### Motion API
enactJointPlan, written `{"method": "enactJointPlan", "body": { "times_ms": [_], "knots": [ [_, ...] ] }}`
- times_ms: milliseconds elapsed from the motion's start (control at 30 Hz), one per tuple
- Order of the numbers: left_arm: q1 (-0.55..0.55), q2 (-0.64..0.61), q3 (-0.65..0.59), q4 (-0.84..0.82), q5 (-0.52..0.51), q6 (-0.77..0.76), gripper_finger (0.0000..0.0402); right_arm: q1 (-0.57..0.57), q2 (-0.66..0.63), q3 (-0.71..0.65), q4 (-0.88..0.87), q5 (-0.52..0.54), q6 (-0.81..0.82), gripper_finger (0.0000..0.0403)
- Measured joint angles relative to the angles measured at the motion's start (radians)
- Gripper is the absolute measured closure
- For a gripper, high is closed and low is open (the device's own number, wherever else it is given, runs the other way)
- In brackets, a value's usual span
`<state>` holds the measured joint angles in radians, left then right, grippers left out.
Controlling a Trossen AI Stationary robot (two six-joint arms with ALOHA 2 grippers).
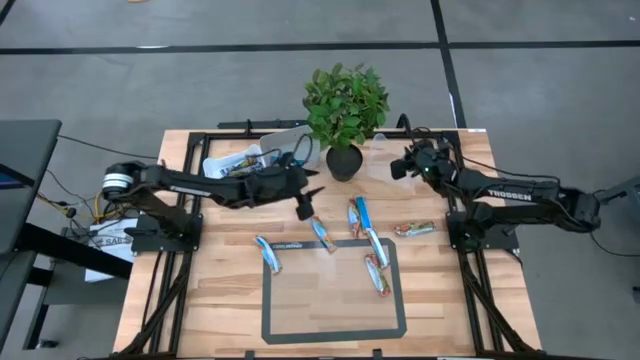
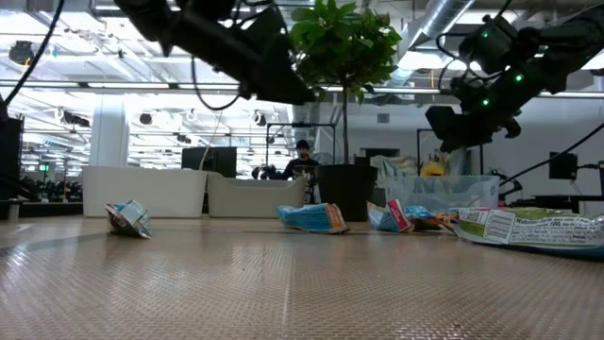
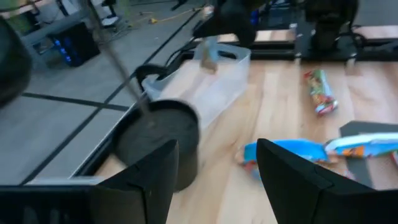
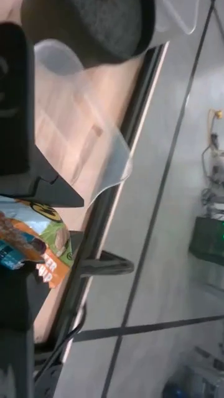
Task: Pick and place Granola Bars by type
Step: Put the yellow granola bar into the transparent bin
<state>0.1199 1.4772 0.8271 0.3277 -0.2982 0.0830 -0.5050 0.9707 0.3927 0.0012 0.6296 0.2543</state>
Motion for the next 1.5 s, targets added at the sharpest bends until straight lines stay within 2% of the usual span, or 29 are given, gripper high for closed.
{"method": "enactJointPlan", "body": {
  "times_ms": [100, 267, 433, 567, 733, 867, 1033, 1300, 1500],
  "knots": [
    [0.022, -0.049, -0.046, 0.003, -0.003, 0.001, 0.0192, -0.022, 0.0, 0.0, -0.018, -0.006, 0.005, 0.0318],
    [0.045, -0.088, -0.099, -0.006, -0.039, 0.005, 0.0192, -0.034, 0.0, 0.0, -0.024, -0.038, 0.016, 0.0255],
    [0.064, -0.091, -0.108, -0.02, -0.084, 0.05, 0.0192, -0.032, -0.002, 0.0, -0.023, -0.119, 0.018, 0.0198],
    [0.08, -0.093, -0.108, -0.033, -0.143, 0.107, 0.0192, -0.017, -0.002, 0.0, -0.011, -0.168, 0.011, 0.0173],
    [0.094, -0.098, -0.108, -0.039, -0.253, 0.105, 0.0192, 0.02, -0.002, 0.0, -0.006, -0.188, 0.032, 0.0168],
    [0.097, -0.098, -0.108, -0.061, -0.274, 0.09, 0.0192, 0.049, -0.002, 0.0, -0.006, -0.201, 0.067, 0.0172],
    [0.095, -0.098, -0.108, -0.072, -0.287, 0.097, 0.0192, 0.064, -0.002, 0.0, -0.007, -0.279, 0.063, 0.0174],
    [0.099, -0.098, -0.017, -0.275, -0.188, 0.108, 0.0192, 0.064, -0.002, 0.034, -0.008, -0.443, 0.104, 0.0176],
    [0.136, -0.098, 0.025, -0.294, -0.093, 0.105, 0.0192, 0.064, -0.003, 0.088, -0.008, -0.554, 0.043, 0.0177]
  ]
}}
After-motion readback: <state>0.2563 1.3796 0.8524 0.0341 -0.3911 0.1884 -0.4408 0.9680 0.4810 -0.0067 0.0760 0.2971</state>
